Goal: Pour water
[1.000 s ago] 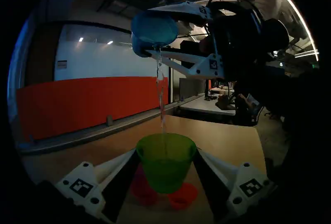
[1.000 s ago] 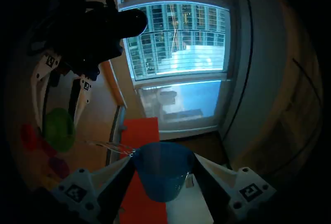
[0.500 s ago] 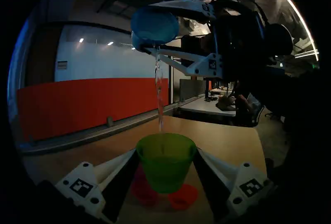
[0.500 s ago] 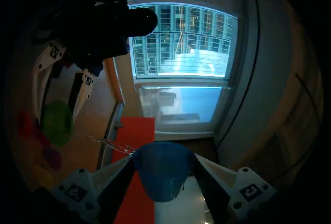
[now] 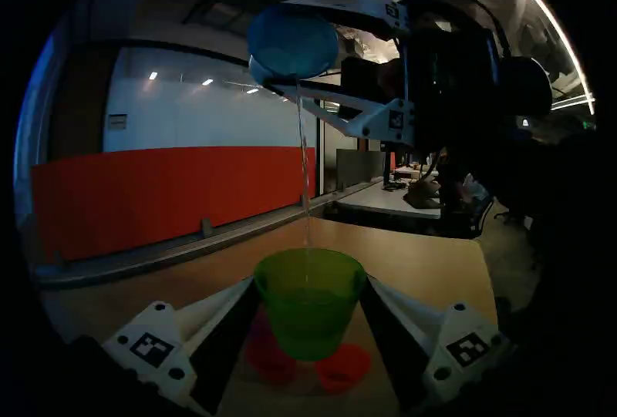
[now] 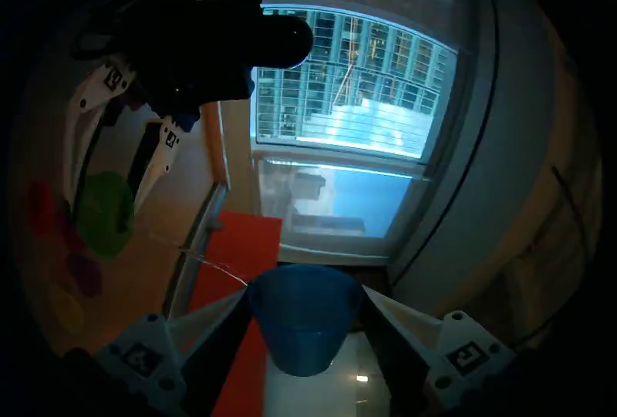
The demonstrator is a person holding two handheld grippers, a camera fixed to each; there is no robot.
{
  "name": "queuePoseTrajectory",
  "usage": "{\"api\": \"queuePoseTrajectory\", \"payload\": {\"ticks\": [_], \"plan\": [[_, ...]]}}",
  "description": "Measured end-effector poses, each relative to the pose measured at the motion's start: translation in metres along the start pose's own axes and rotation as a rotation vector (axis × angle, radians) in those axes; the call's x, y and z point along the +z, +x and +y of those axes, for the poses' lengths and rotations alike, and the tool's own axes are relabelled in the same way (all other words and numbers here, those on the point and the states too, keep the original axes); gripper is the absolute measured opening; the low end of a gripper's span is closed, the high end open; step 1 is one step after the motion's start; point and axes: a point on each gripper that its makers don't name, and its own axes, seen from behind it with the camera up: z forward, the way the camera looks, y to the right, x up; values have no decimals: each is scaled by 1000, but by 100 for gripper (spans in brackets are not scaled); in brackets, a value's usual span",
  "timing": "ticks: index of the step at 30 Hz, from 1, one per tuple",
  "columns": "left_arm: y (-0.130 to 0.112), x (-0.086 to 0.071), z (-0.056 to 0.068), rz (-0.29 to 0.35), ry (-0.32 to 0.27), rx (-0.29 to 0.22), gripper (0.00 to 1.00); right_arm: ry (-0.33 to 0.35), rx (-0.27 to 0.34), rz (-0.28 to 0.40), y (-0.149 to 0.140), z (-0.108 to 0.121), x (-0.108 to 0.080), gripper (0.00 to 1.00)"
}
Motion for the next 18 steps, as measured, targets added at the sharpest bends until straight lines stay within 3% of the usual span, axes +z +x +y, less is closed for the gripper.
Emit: {"api": "queuePoseTrajectory", "payload": {"ticks": [6, 18], "plan": [[2, 0, -1, 3, 1, -2, 87, 2, -27, 1, 3, 0, 1, 92], [5, 0, -1, 8, 5, -2, 87, 8, -8, 10, 6, -3, -3, 92]]}}
